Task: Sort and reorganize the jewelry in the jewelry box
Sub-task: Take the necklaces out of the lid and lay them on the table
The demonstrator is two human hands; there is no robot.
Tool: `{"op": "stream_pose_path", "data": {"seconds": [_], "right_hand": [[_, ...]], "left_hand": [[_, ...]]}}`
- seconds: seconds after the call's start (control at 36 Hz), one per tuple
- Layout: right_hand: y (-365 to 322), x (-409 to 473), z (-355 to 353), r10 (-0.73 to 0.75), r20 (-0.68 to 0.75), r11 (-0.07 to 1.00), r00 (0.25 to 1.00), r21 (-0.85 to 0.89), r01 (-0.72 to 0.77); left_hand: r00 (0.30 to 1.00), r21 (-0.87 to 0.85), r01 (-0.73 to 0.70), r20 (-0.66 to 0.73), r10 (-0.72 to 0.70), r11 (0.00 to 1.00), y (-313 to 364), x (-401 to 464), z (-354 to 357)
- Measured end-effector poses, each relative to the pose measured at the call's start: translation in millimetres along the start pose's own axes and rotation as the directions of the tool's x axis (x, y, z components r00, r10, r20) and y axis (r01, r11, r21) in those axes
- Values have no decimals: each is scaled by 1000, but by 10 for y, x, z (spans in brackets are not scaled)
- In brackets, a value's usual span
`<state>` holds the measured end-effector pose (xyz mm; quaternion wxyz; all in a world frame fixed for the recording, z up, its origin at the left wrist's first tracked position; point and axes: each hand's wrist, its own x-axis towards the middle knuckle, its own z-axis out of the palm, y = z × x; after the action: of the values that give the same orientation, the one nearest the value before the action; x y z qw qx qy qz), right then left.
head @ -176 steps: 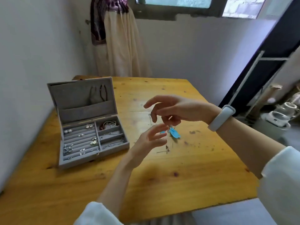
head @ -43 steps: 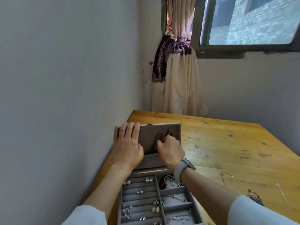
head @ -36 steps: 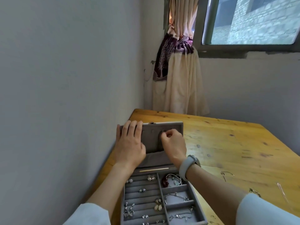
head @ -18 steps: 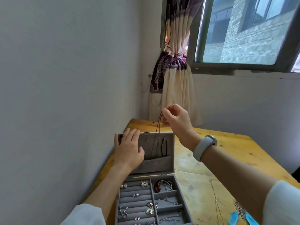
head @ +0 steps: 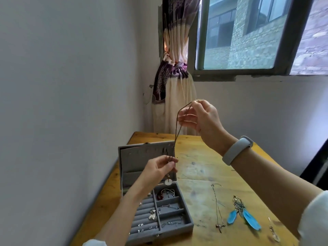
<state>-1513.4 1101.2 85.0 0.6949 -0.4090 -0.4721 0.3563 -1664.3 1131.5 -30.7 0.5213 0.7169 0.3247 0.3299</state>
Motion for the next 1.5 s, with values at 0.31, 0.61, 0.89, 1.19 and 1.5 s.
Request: {"op": "stream_pose_path", "data": {"seconds": [0.31, 0.61, 0.89, 1.19, 1.5], "right_hand": [[676, -968, -1251, 380, -257, 886, 889, -174, -429], [931, -1949, -1566, 466, 223, 826, 856, -457, -330], [1055, -2190, -1704, 461, 241, 852, 854, -391, -349], [1078, -2072, -1812, 197, -29, 885, 980, -425, -191], [854, -1793, -2004, 487, -181, 865, 855, 240, -441]], "left_hand": [[979, -256, 156, 165, -116, 954, -160, -545, 577], [944, -88, 241, 252, -212, 966, -304, -813, 1227], [952, -124, 297, 118, -283, 947, -456, -861, 1467], [919, -131, 362, 216, -329, 923, -510, -850, 1555], [920, -190, 358, 241, -310, 914, -554, -861, 1527]]}}
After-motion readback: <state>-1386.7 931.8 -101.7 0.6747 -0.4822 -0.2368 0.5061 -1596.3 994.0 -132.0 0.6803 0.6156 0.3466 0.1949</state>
